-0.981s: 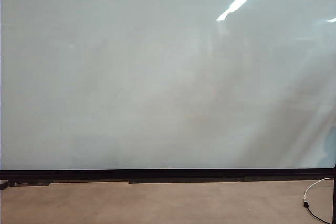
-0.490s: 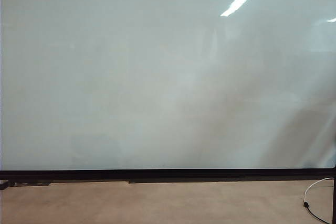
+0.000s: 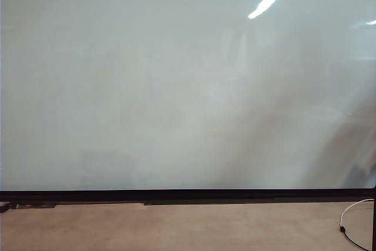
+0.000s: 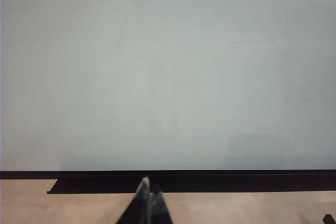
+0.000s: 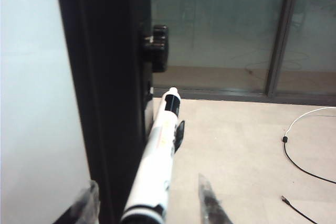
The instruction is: Pick up the pen on the shelf to the right of the whiteboard and draw a check mark.
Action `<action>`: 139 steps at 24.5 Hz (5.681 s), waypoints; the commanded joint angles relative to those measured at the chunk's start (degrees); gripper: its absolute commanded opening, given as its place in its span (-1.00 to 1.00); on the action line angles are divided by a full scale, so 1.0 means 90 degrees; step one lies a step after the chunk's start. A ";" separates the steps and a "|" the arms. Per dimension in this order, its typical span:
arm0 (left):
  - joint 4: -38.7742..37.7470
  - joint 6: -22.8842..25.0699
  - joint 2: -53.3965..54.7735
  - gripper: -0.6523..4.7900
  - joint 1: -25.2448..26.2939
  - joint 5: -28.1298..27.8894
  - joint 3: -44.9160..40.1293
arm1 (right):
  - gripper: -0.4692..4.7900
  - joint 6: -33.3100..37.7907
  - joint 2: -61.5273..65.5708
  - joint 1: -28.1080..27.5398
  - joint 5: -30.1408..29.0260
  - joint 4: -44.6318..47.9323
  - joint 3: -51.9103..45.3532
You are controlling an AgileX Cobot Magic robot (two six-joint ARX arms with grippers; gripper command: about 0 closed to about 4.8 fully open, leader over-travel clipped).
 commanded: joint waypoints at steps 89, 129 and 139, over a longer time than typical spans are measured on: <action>0.0080 0.0027 0.0002 -0.78 0.0000 0.0000 0.0019 | -0.31 0.0381 0.0459 0.0194 0.0049 0.0216 0.0782; 0.0080 0.0027 0.0002 -0.78 0.0000 0.0002 0.0019 | -0.86 0.0185 0.0250 0.0056 -0.0126 0.0219 0.0750; 0.0080 0.0027 0.0002 -0.78 0.0000 0.0002 0.0019 | -0.86 0.0151 0.0134 -0.0005 0.0607 0.0216 0.0721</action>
